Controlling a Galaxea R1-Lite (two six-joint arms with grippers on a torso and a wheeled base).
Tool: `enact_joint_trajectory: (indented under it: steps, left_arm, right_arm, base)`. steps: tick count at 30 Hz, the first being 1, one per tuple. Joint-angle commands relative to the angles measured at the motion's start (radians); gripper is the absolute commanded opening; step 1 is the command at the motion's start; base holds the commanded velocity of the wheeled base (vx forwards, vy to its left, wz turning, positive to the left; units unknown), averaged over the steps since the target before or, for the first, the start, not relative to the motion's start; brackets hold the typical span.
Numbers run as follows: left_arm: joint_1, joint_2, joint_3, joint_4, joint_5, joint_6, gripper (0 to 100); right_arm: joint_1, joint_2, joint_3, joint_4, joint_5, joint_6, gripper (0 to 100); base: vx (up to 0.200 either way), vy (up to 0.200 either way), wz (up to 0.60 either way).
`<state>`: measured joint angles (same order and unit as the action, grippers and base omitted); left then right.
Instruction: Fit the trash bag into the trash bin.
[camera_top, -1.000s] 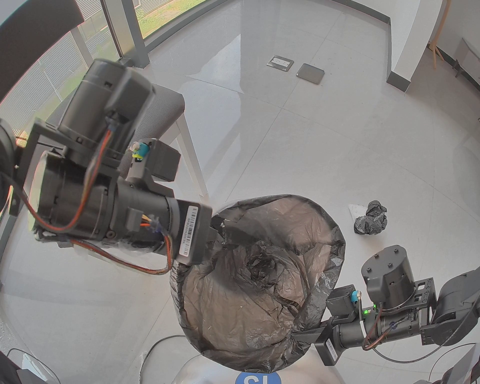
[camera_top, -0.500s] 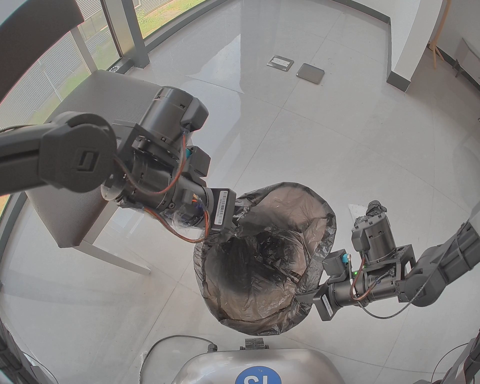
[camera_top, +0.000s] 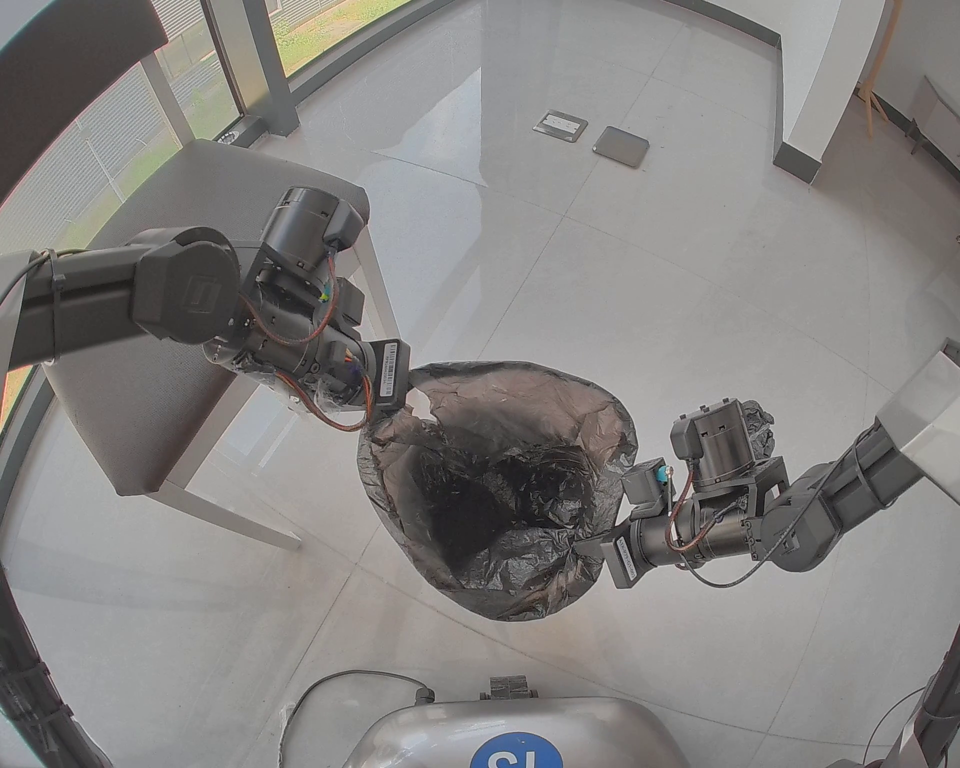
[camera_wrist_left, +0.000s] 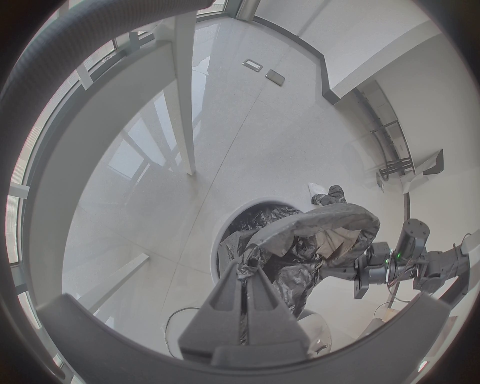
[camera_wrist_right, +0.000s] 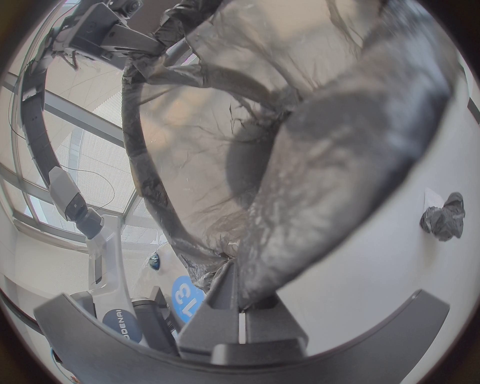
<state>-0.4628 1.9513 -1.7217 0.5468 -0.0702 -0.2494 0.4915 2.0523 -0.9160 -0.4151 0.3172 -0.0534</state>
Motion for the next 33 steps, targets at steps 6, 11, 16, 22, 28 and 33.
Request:
enact_joint_trajectory:
  steps: [6,11,16,22,28,33]
  left_arm:
    - [0.013,0.012,0.005,-0.005,0.013,0.004,0]
    - [0.018,0.008,0.04,0.005,0.032,0.009,0]
    - [0.032,0.011,0.073,-0.004,0.049,0.022,0]
    - [0.033,0.008,0.071,-0.005,0.05,0.016,0]
    - [0.023,0.014,0.065,-0.051,0.061,-0.014,0]
    - [0.026,0.02,0.063,-0.071,0.064,-0.001,0]
  right_arm:
    - [-0.051,0.014,-0.026,-0.001,0.0,0.0,0]
    - [-0.087,0.011,-0.015,0.001,0.0,-0.008,0]
    - [-0.091,0.012,-0.014,0.001,0.0,-0.008,0]
    - [-0.087,0.02,-0.023,-0.002,0.0,-0.006,100]
    - [-0.091,0.008,-0.02,-0.002,0.0,-0.016,100]
    - [-0.1,-0.026,-0.009,-0.001,0.0,-0.017,100]
  base:
    - [0.0,0.0,0.0]
    - [0.0,0.0,0.0]
    - [0.0,0.0,0.0]
    - [0.0,0.0,0.0]
    - [0.0,0.0,0.0]
    - [0.0,0.0,0.0]
